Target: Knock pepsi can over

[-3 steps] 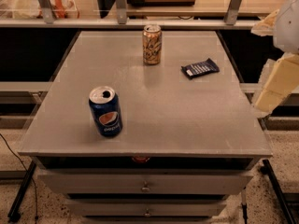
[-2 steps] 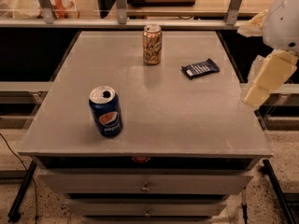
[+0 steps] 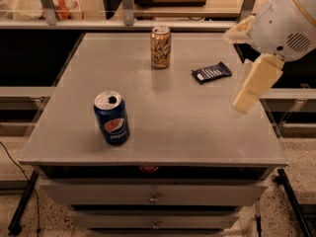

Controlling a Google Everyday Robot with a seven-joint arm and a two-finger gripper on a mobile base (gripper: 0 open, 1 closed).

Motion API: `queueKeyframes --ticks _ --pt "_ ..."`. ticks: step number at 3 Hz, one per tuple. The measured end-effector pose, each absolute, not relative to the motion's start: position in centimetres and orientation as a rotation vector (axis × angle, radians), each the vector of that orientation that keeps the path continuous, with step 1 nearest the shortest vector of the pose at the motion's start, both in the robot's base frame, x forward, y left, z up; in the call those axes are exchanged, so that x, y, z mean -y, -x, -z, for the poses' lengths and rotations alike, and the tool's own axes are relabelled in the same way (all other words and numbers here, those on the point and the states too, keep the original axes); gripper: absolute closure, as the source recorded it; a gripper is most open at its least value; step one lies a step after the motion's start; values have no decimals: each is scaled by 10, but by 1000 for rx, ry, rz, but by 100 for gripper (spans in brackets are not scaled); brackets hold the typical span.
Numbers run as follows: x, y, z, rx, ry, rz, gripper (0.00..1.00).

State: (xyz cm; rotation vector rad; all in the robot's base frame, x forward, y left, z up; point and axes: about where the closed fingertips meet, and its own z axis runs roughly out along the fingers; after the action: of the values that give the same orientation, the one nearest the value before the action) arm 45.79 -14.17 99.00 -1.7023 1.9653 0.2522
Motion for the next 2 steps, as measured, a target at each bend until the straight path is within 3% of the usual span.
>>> queueKeyframes --ticks 2 --pt "84 -455 -931 -1827 1741 -569 0"
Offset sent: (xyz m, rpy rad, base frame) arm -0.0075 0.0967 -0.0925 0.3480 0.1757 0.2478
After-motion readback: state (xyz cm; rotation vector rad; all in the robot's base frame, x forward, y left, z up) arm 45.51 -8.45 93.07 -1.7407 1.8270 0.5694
